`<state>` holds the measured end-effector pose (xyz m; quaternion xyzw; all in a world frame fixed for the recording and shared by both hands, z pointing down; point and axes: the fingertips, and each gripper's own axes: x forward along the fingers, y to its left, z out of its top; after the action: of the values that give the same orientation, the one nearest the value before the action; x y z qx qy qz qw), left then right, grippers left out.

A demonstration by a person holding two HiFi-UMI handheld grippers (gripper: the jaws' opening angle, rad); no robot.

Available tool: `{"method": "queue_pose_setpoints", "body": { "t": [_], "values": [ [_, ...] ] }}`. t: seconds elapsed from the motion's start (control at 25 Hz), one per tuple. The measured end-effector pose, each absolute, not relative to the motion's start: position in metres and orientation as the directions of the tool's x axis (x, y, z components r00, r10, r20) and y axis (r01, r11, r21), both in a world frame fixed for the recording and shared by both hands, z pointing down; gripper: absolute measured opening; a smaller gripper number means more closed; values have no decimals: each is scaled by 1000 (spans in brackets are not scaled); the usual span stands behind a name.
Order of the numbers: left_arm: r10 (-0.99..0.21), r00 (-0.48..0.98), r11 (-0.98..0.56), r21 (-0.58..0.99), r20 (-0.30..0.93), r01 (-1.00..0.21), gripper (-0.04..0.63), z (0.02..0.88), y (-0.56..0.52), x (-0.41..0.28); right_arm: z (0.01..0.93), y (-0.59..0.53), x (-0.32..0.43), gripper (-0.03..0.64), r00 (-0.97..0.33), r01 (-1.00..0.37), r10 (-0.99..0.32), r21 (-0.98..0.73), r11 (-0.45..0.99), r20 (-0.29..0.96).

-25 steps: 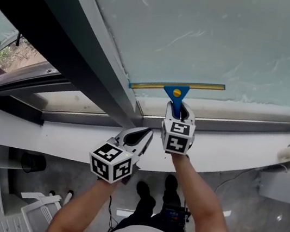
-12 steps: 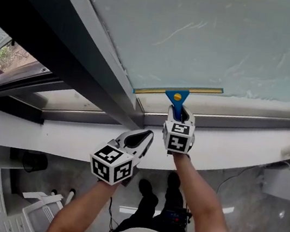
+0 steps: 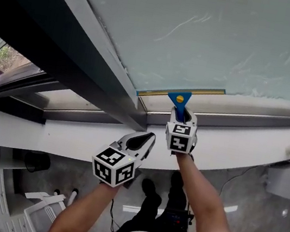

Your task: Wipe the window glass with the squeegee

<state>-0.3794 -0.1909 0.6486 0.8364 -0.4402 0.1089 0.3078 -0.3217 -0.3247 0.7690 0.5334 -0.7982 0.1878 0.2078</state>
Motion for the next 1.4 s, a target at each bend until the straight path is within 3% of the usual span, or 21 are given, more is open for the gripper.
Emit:
{"method": "queue_pose_setpoints", "body": {
  "t": [0.84,1.4],
  "values": [
    [-674,598,-416,446,433,-792,29,649,-196,-384,796,-299,-308,141,-327,-935,-702,-108,339,633],
    [-673,643,-466,466,365,-752,29,611,-179,-363,717,-247,-280,141,-378,-922,-713,-172,346,591]
  ]
}}
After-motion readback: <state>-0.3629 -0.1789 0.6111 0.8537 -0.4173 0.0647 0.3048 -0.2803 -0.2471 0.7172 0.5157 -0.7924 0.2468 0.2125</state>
